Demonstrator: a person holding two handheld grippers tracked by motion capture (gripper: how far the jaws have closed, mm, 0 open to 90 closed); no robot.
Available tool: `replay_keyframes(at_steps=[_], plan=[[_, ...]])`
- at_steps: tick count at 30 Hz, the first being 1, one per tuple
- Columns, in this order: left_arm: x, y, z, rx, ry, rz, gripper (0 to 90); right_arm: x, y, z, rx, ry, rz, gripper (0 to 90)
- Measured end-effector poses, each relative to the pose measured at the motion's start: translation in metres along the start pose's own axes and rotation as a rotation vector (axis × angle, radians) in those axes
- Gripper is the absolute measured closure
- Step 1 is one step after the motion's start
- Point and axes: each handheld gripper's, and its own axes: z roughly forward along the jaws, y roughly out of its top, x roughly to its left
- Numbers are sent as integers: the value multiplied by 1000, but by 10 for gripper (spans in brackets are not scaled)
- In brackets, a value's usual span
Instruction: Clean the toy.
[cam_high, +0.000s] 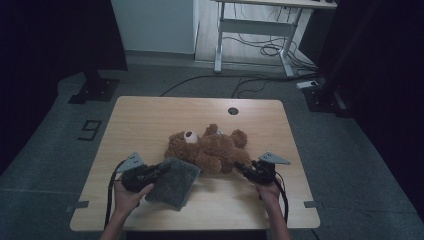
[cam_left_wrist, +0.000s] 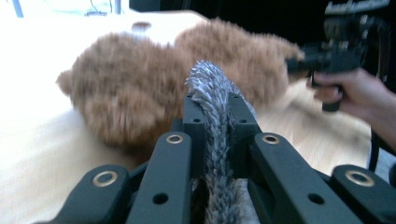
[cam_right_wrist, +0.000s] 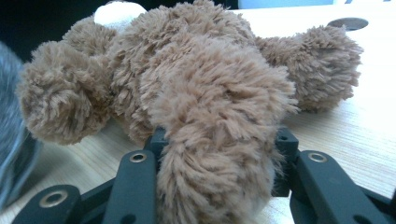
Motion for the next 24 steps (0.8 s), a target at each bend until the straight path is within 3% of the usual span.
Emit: replay_keyframes(at_steps=[2,4,8,9,10,11,12,15,19,24], plan=[[-3,16,17,-26,8,12,810,0,0,0,-1,0,0,575],[-3,21,24,-22,16,18,810,0,0,0,-1,1,1,575],[-7,41,56,0,53,44,809,0,-1,1,-2,2,3,574],[-6,48,72,15,63,44,809,0,-1,1,-2,2,1,574],[-6,48,72,15,63,44,810,0,-1,1,-1,3,1,574],[-5,51,89,41,78,47,809,0,-2,1,-1,4,2,574],[-5,51,89,41,78,47,810,0,-2,1,-1,4,2,574],[-4,47,110,91,105,52,809,-1,-3,1,1,4,2,574],[-5,36,115,116,134,74,808,-2,-4,0,16,-8,4,575],[3,31,98,106,175,75,807,-3,-5,0,21,-4,11,576]])
